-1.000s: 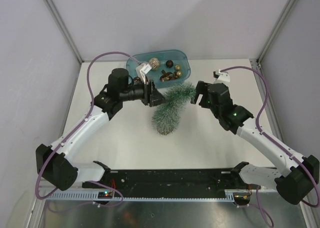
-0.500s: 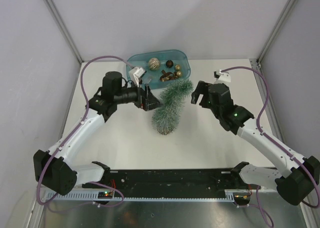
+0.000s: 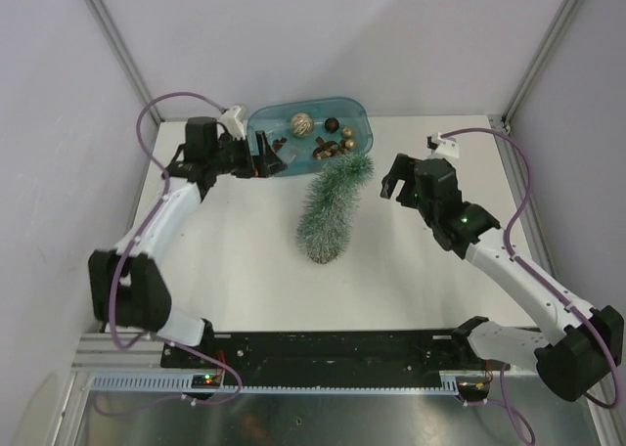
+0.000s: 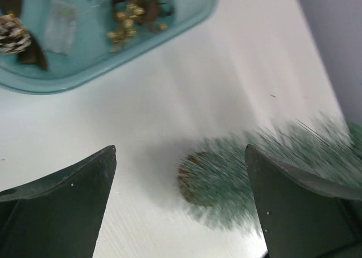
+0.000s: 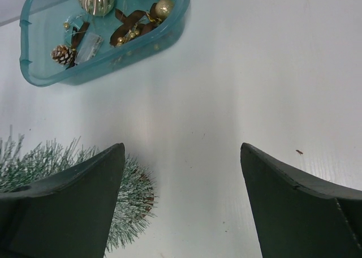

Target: Decorate the small christmas tree

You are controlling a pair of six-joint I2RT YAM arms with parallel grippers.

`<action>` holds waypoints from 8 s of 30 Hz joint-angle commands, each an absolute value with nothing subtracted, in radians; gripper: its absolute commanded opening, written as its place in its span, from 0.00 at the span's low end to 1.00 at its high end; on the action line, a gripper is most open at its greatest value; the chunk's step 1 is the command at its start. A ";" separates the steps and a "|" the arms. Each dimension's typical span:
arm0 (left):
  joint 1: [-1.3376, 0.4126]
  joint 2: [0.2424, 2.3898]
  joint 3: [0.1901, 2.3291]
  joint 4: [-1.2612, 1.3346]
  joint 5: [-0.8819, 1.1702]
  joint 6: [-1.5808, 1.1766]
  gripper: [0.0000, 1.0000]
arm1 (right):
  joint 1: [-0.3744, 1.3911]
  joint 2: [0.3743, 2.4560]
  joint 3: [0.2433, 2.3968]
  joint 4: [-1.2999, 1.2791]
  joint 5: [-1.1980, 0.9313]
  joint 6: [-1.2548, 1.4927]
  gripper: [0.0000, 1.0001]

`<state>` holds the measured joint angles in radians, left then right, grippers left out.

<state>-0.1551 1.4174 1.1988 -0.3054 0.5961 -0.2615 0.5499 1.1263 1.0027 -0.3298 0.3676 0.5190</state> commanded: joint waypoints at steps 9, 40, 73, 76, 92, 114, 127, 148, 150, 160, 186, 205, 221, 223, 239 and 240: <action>-0.146 1.919 1.533 -0.297 0.349 -0.330 1.00 | 0.501 1.162 1.004 -0.277 0.345 0.493 0.88; -0.222 2.196 1.902 -0.243 0.264 -0.237 0.96 | 0.487 1.243 0.989 -0.239 0.293 0.488 0.87; -0.207 1.743 1.208 -0.238 0.453 0.195 0.55 | 0.483 1.166 0.955 -0.263 0.314 0.489 0.86; -0.185 1.696 1.136 -0.252 0.467 0.249 0.54 | 0.484 1.161 0.955 -0.267 0.314 0.490 0.86; -0.050 1.632 1.115 -0.308 0.454 0.346 0.56 | 0.485 1.170 0.955 -0.248 0.302 0.493 0.87; -0.038 1.638 1.292 -0.308 0.480 0.212 0.76 | 0.437 1.793 1.202 0.178 0.097 0.545 0.89; -0.067 1.843 1.423 -0.304 0.447 0.368 0.69 | 0.438 1.932 1.331 0.097 0.041 0.600 0.84; -0.212 2.004 1.442 -0.292 0.336 0.576 0.73 | 0.444 1.891 1.285 0.049 0.060 0.600 0.72; -0.218 2.013 1.445 -0.287 0.335 0.586 0.74 | 0.444 1.882 1.271 0.055 0.056 0.600 0.72; -0.229 2.019 1.450 -0.279 0.364 0.598 0.23 | 0.443 1.848 1.223 0.079 0.037 0.606 0.66; -0.229 1.647 1.387 -0.278 0.438 0.496 0.15 | 0.437 1.709 1.166 0.051 0.044 0.580 0.64; -0.211 2.057 1.711 -0.237 0.480 0.573 0.80 | 0.434 1.698 1.144 0.056 0.055 0.574 0.66; -0.247 2.133 1.748 -0.239 0.501 0.664 0.75 | 0.428 1.707 1.144 0.057 0.047 0.578 0.66; -0.253 2.132 1.747 -0.238 0.498 0.670 0.73 | 0.428 1.709 1.144 0.057 0.048 0.580 0.66; -0.286 2.185 1.761 -0.287 0.455 0.764 0.55 | 0.427 1.732 1.144 0.070 0.037 0.591 0.66; -0.285 2.191 1.770 -0.287 0.447 0.764 0.56 | 0.428 1.732 1.144 0.071 0.037 0.591 0.66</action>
<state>-0.2798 2.1670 1.7481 -0.2768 0.4702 0.7261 0.4316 1.7405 1.1446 0.0349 0.0422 0.5911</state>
